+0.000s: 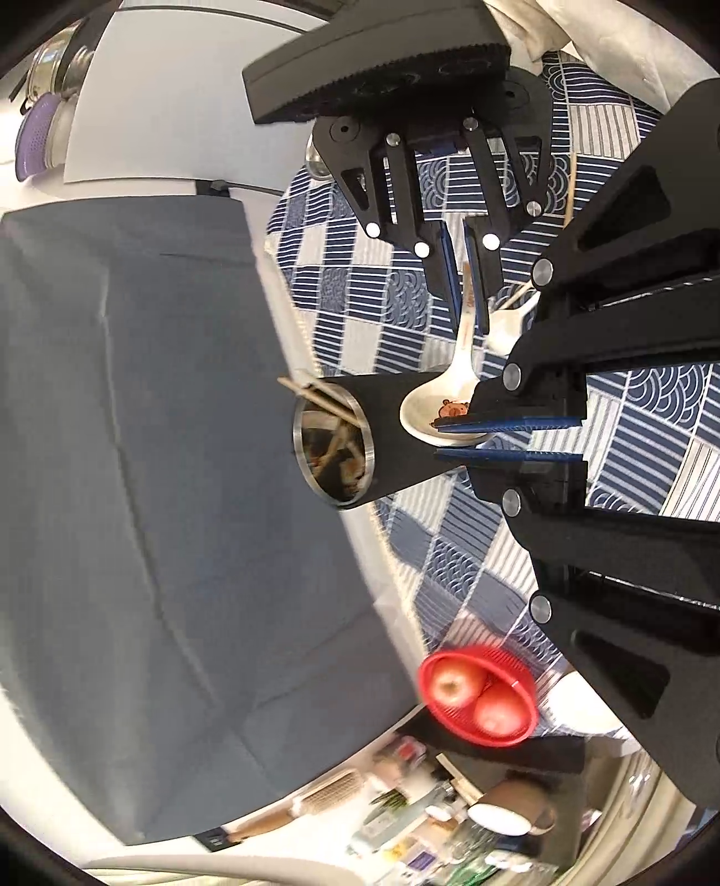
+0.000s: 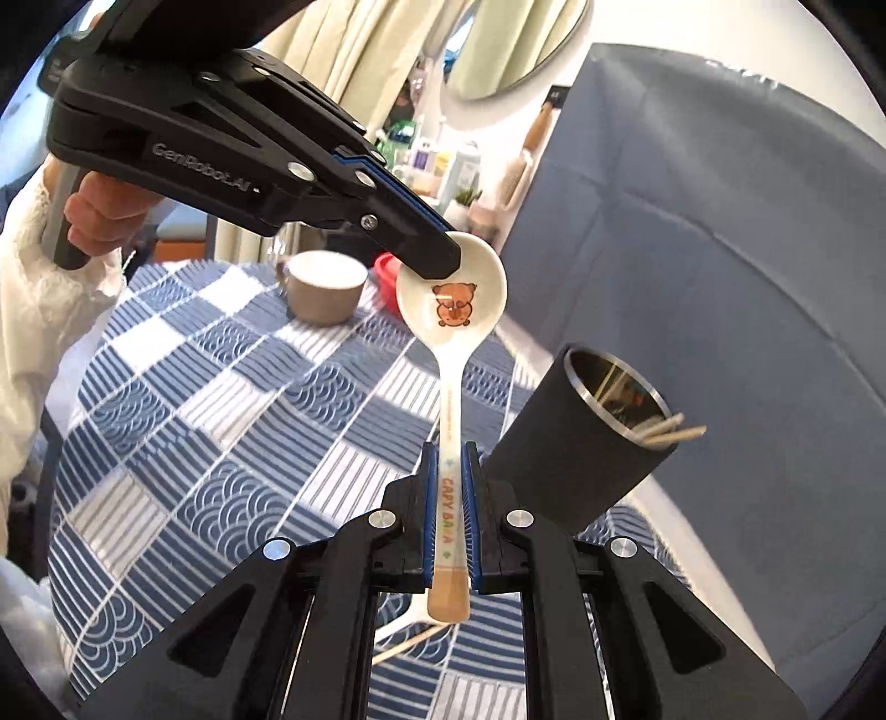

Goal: Organize utensils
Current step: 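Carry the cartoon-print spoon over the black holder and open both grippers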

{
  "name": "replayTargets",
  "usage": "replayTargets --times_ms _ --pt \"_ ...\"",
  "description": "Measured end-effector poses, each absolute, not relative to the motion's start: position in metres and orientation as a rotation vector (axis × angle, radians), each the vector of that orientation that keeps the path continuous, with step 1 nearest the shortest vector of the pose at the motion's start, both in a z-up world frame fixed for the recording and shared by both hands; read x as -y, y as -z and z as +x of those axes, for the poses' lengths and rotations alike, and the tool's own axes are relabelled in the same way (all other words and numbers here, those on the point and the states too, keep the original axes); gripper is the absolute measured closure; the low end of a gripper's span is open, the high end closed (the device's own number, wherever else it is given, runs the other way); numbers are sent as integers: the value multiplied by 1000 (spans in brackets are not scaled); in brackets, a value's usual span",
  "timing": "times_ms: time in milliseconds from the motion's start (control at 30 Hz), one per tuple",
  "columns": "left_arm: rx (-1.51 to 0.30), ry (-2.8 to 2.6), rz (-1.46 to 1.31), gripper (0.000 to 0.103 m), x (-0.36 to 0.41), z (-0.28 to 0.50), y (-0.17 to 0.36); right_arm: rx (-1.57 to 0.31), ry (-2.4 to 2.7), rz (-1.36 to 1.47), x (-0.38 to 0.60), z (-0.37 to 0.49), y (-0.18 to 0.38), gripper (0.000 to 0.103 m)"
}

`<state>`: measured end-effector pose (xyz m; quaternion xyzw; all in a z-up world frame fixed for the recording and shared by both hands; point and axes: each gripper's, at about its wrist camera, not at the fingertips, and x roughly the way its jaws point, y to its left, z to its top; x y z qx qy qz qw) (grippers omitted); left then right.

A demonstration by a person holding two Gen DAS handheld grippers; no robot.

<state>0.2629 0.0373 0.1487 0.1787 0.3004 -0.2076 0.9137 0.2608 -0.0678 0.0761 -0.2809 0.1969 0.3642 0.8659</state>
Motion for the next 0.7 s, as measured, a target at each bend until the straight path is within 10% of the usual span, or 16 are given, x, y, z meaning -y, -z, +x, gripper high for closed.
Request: replayTargets --times_ms 700 --pt "-377 416 474 96 -21 270 -217 -194 -733 -542 72 299 -131 95"
